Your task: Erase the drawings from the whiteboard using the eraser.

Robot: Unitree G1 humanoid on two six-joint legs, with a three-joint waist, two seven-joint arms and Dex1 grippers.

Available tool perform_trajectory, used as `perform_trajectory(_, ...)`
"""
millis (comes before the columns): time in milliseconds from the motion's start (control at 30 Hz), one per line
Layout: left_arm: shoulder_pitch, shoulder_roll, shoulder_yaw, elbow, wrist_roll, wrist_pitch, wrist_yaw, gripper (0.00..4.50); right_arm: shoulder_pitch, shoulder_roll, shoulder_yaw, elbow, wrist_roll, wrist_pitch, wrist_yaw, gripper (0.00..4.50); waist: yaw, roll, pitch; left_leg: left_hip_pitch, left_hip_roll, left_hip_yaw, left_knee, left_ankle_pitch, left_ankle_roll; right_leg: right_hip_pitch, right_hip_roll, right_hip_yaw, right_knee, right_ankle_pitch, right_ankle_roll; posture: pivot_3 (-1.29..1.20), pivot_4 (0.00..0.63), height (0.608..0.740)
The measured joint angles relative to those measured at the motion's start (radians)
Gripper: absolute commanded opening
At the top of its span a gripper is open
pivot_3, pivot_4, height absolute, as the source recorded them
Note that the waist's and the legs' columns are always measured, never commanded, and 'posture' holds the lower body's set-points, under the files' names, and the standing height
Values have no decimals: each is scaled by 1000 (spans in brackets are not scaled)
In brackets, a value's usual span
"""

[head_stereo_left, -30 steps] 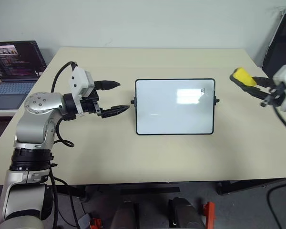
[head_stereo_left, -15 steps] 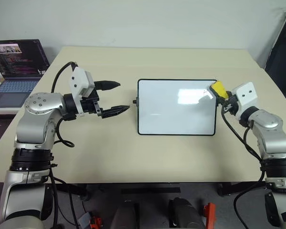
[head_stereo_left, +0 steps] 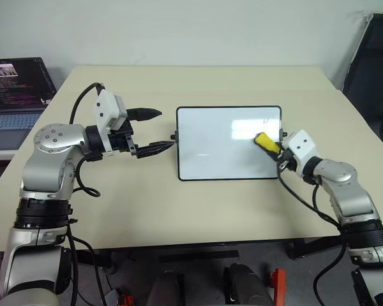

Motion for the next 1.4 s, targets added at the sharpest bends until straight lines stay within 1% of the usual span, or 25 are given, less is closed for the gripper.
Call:
perform_trajectory(133, 0, -1, 0, 0, 0, 1, 0, 4500, -19, -1, -4, 19, -8, 3, -25, 967, 4, 0, 0, 0, 0, 0, 1, 0, 0, 0, 0, 0, 0, 1, 0, 0, 150, 740)
perform_trajectory(300, 0, -3, 0, 0, 0, 1, -1, 4500, -105, -8, -40, 111, -50, -30, -150, 967, 8, 0, 0, 0, 0, 1, 2, 1, 0, 0, 0, 1, 0, 2, 1, 0, 150, 740)
perform_trajectory(467, -2, -8, -1, 0, 0, 1, -1, 4500, -138, 4, -42, 124, -61, -30, -222, 967, 13, 0, 0, -1, -1, 1, 2, 1, 0, 0, 0, 1, -1, 2, 1, 0, 150, 740)
perform_trajectory(633, -2, -8, -1, -1, 0, 3, -1, 4500, -128, 20, -34, 75, -49, 16, -193, 967, 12, 0, 0, -1, -1, 0, 2, 1, 0, 0, 0, 1, -1, 2, 1, 0, 150, 740)
perform_trajectory(767, -1, -8, -1, -3, 0, 13, 0, 4500, -68, 21, -28, -22, 30, 76, -74, 967, 8, 2, 1, -3, 0, 0, 0, 1, 0, -2, 0, 1, -1, 2, 1, 0, 150, 740)
perform_trajectory(833, -1, -8, -1, -4, 0, 15, 1, 4500, -62, 18, -27, -70, 58, 98, -35, 967, 7, 2, 2, -3, 0, 0, 0, 1, 0, -2, 0, 1, -1, 2, 1, 0, 150, 740)
perform_trajectory(900, -1, -8, -1, -5, 0, 16, 1, 4500, -85, 14, -38, -60, 54, 103, -62, 967, 8, 2, 2, -3, -1, 0, 0, 1, 0, -2, 0, 0, -1, 2, 1, 0, 150, 740)
perform_trajectory(1033, -1, -9, -1, -6, 0, 16, 2, 4500, -147, -1, -59, 33, -15, 99, -163, 967, 11, 2, 2, -3, -1, 0, 0, 1, 0, -2, -1, -1, -2, 2, 0, 0, 150, 740)
perform_trajectory(1133, -1, -11, -1, -6, 0, 16, 2, 4500, -165, 17, -57, 73, -35, 84, -200, 967, 10, 2, 2, -3, -1, 0, -1, 1, 0, -2, -1, -1, -2, 1, 0, 0, 150, 740)
perform_trajectory(1300, -1, -13, -1, -6, 0, 16, 1, 4500, -173, 21, -27, 89, -73, 62, -200, 967, 5, 2, 1, -2, -1, 0, 0, 1, 0, -2, -1, 0, -1, 2, 0, 0, 150, 740)
perform_trajectory(1400, -1, -13, -1, -7, 0, 16, 1, 4500, -159, 22, 8, 65, -85, 48, -153, 967, 3, 2, 1, -1, 0, 0, 0, 1, 0, -2, 0, 0, -1, 2, 0, 0, 150, 740)
